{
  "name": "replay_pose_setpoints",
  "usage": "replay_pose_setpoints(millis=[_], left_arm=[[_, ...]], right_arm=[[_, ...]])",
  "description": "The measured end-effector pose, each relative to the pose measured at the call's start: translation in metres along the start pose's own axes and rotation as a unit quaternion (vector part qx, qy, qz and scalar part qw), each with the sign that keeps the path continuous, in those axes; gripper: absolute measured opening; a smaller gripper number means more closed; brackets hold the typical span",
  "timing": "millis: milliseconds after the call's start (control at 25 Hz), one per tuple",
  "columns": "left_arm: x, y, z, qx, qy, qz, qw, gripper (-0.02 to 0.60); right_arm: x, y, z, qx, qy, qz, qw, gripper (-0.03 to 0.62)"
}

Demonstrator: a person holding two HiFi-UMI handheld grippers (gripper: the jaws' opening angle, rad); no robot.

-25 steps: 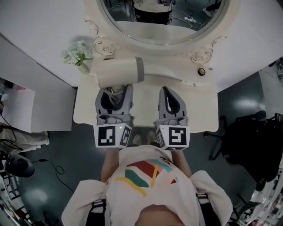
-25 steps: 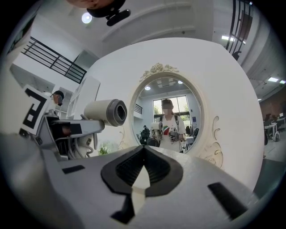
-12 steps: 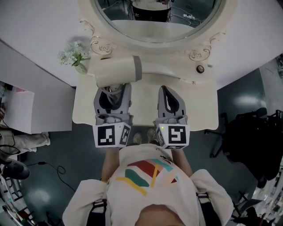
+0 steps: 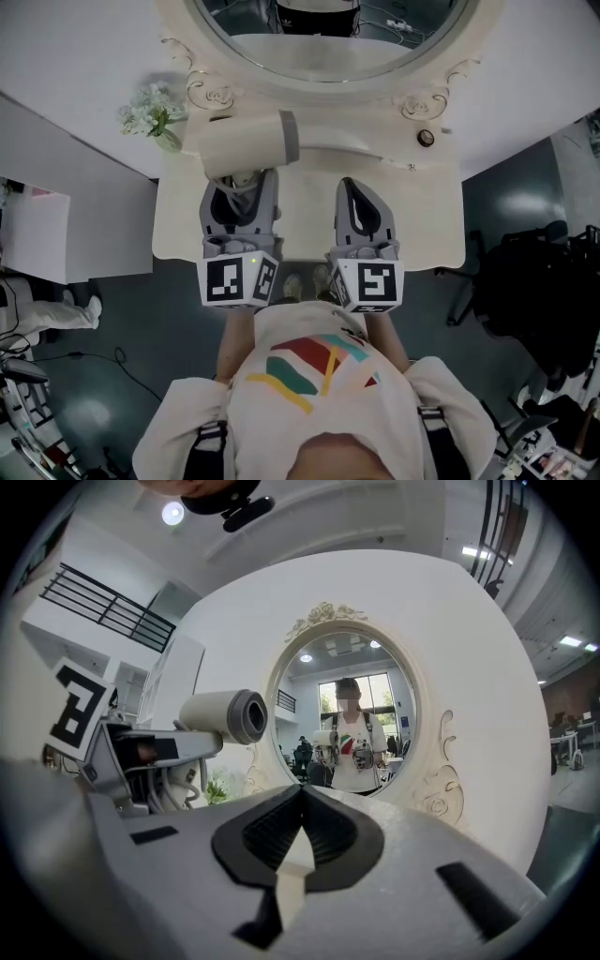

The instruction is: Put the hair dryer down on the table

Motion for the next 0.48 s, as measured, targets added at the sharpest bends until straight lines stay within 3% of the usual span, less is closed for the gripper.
replay_pose_setpoints(millis=[480], left_arm=[[-0.011, -0.048, 0.000, -0.082, 0.016, 0.024, 0.9962, 0.244]], right_arm=[[-0.013, -0.013, 0.000, -0.023, 0.021, -0.004, 0.999, 0.000]])
Point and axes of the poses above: the fingertips, and each gripper's own axes: z backward along the fingers, x to its right, y out of its top, the point moved 7 cm from there along z, backward along the fingers, and after that the axes turned 10 degrees about x, right-handed, at the moved point
